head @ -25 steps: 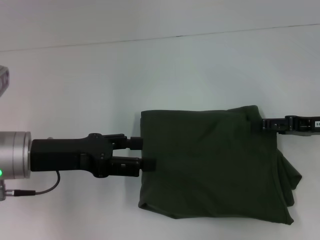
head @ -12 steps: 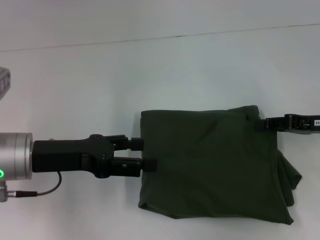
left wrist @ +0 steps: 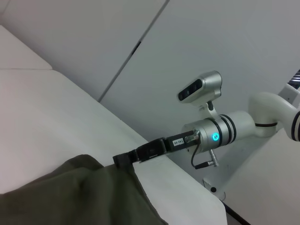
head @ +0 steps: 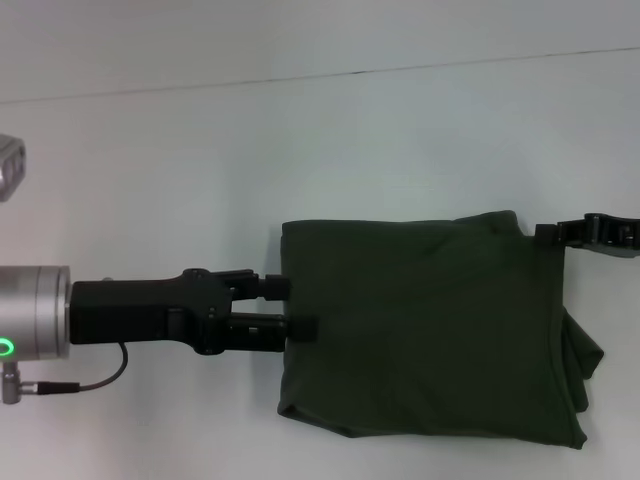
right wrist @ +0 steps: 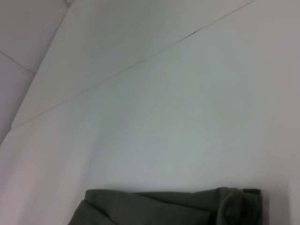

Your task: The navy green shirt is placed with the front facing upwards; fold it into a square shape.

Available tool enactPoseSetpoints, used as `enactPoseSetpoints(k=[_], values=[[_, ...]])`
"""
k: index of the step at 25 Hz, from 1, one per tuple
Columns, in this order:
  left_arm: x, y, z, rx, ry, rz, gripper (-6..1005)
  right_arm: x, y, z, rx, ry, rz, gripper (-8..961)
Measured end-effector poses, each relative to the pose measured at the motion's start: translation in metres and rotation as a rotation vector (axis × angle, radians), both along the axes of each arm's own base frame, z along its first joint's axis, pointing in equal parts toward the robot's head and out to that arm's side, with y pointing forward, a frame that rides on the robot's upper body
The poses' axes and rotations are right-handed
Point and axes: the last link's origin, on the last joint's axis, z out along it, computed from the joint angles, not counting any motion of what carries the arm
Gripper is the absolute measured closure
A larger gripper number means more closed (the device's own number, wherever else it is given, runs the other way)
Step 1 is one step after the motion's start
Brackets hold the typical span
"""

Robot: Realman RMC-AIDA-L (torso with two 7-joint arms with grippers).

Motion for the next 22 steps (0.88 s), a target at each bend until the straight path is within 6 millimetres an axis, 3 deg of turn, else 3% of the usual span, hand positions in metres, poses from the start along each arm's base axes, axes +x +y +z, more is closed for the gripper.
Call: enactPoseSetpoints(k=[2,7,12,22], values=[[-0.001,0.000,-0.002,0.000,0.001,0.010,128,0.000,0.000,0.000,0.004,-0.002,0.000,907],[-0.001,0.000,-0.003,-0.003,0.000,0.012,130,-0.005,0.007,-0.001,0.012,-0.012,0.020,931],[-0.001,0.000,-0.002,-0.004,-0.002,0.011,241,-0.013,0.022,-0.002,0.032,-0.032,0.041,931],[-0.001,0.002,-0.001,0.004,-0.010,0.024,240,-0.012,0.037,-0.001,0.074,-0.091,0.018,930]])
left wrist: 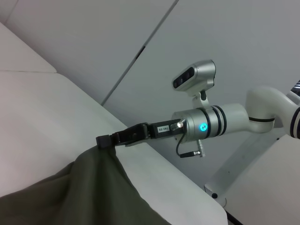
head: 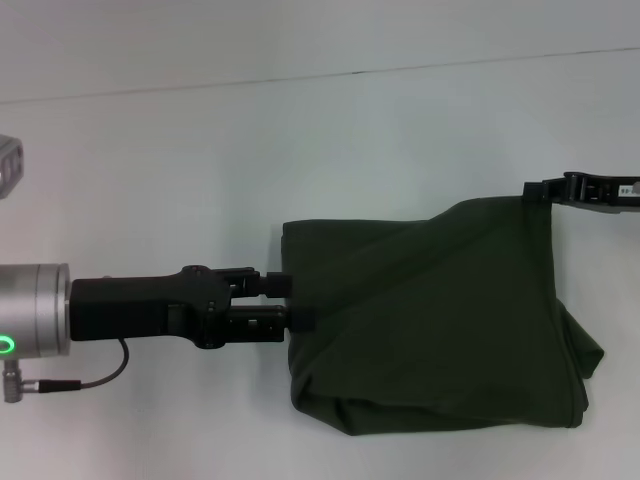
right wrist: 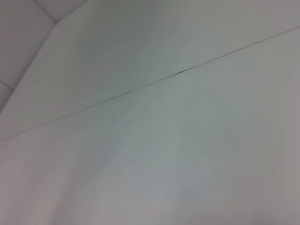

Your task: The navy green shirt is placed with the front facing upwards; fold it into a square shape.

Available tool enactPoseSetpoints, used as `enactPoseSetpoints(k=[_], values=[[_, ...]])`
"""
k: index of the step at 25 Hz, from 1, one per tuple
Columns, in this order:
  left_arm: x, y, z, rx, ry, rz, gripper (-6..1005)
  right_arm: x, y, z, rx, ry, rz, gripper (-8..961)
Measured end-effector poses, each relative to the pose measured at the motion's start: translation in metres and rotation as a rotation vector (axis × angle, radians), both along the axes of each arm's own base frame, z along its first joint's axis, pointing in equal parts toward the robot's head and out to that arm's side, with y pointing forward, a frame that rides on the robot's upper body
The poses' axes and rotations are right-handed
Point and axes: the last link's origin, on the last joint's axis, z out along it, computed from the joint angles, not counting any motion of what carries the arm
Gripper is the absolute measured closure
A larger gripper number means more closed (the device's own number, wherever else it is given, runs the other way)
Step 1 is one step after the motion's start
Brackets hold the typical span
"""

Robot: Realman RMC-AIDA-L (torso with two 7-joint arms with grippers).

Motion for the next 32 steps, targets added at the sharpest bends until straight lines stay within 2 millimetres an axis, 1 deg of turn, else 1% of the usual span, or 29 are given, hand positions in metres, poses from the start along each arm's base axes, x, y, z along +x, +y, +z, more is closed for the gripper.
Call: enactPoseSetpoints(k=[4,9,11,15,17,20,26,32], values=[[0.000,0.000,0.000,0.002,0.000,0.001,239,-0.001,0.000,-0.007,-0.015,-0.010,0.007,929],[0.000,0.001,0.000,0.004,0.000,0.003,239,-0.008,-0.002,-0.019,-0.059,-0.018,0.033,927],[0.000,0.001,0.000,0.005,0.000,0.003,239,-0.009,-0.001,-0.018,-0.043,-0.013,0.033,871],[0.000,0.001,0.000,0.005,0.001,0.004,238,-0.009,0.001,-0.007,0.039,0.019,0.040,760],[0.000,0.001,0.000,0.005,0.001,0.004,238,-0.013,0.004,-0.003,0.060,0.032,0.059,659],[0.000,0.001,0.000,0.006,0.001,0.003,238,-0.021,0.009,-0.003,0.050,0.032,0.090,508],[-0.001,0.003,0.003,0.016,-0.001,0.005,238,-0.044,0.026,-0.009,-0.007,-0.029,0.188,297],[-0.001,0.003,0.003,0.019,-0.002,0.006,239,-0.061,0.038,-0.018,-0.088,-0.063,0.199,260]])
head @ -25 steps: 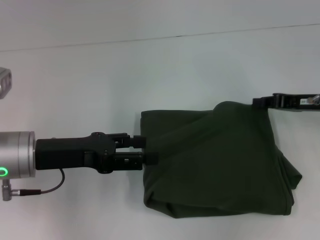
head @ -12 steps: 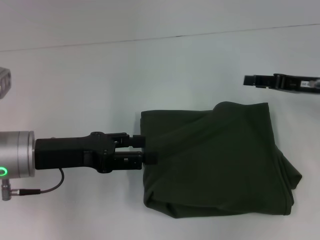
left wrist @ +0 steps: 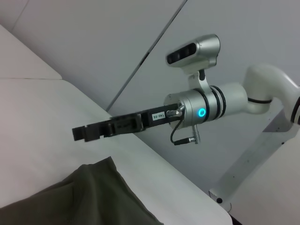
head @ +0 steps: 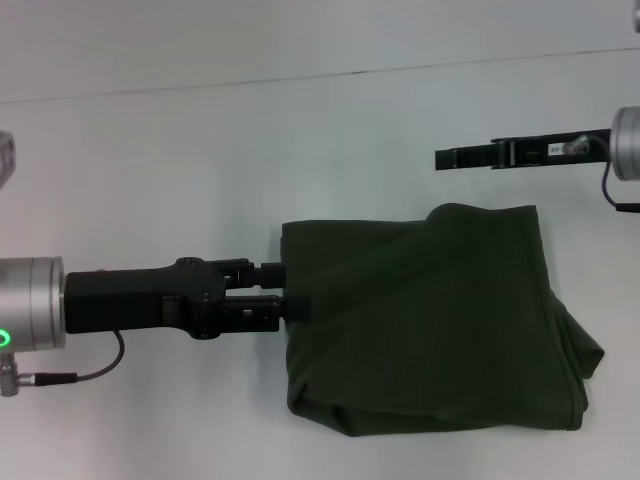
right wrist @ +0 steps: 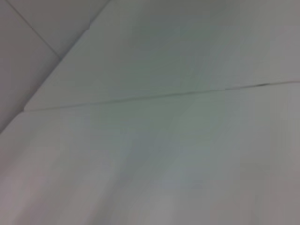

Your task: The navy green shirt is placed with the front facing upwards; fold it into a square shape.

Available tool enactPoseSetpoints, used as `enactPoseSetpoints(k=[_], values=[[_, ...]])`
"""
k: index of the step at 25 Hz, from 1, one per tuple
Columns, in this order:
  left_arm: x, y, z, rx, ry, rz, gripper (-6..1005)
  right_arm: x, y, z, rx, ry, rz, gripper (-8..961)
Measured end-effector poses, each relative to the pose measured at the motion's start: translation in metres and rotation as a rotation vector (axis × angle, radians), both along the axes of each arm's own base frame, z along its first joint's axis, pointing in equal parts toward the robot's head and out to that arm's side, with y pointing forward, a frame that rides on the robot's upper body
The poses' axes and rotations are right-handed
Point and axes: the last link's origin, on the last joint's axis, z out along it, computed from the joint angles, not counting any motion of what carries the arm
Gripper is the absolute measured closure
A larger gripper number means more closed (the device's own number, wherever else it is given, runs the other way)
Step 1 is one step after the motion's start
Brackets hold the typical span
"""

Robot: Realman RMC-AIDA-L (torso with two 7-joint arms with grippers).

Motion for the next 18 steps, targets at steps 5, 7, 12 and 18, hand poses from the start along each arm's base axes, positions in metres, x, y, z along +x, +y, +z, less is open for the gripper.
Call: enactPoseSetpoints(k=[5,7,12,18], values=[[0.000,0.000,0.000,0.003,0.000,-0.004,239,-0.007,0.002,-0.014,-0.061,-0.053,-0.003,244],[0.000,0.000,0.000,0.005,0.001,-0.007,238,-0.009,0.003,-0.021,-0.083,-0.070,-0.004,242],[0.000,0.000,0.000,0.005,0.002,-0.010,239,-0.015,0.002,-0.032,-0.112,-0.081,0.007,247],[0.001,0.000,0.000,0.004,0.005,-0.015,238,-0.025,0.004,-0.026,-0.088,-0.034,0.049,252]])
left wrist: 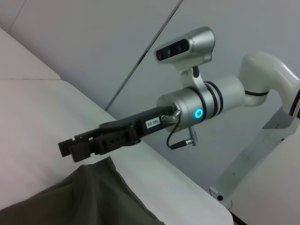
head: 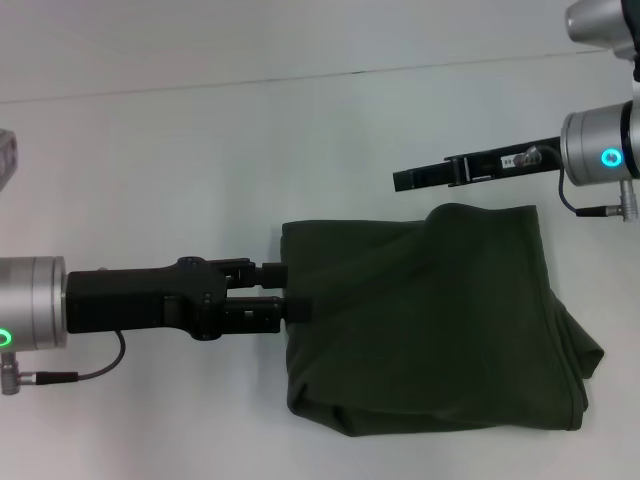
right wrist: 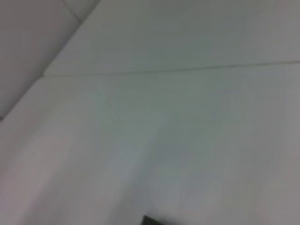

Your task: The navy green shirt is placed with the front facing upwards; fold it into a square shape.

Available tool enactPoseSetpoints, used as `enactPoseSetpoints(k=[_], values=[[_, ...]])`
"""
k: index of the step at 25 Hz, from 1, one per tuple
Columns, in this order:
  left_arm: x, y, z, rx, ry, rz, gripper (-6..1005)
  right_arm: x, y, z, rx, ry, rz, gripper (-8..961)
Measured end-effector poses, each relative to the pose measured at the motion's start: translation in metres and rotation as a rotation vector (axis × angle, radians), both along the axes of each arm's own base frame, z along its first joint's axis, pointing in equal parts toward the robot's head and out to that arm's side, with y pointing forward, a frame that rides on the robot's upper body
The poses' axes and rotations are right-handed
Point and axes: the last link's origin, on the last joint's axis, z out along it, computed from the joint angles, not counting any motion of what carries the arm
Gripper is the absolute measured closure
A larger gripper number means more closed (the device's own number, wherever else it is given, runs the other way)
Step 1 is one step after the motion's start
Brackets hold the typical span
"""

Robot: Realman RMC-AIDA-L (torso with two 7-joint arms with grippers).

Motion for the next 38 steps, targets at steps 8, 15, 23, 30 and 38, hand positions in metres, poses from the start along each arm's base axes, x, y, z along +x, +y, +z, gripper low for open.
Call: enactPoseSetpoints(k=[8,15,23,30,38], values=[[0.000,0.000,0.000,0.000,-0.002,0.001,239,-0.002,-0.016,-0.001,-0.079,0.042,0.044,395],[0.002,0.001,-0.001,0.005,-0.004,0.002,238,-0.005,-0.036,-0.002,-0.192,0.085,0.096,612],[0.002,0.002,-0.001,0.010,-0.003,0.004,238,0.000,-0.044,-0.011,-0.254,0.048,0.077,910],[0.002,0.002,-0.002,0.012,-0.002,0.004,238,-0.004,-0.036,-0.038,-0.242,-0.059,0.085,936],[0.001,0.004,-0.002,0.019,0.002,0.008,239,-0.014,-0.022,-0.055,-0.212,-0.146,0.113,935]])
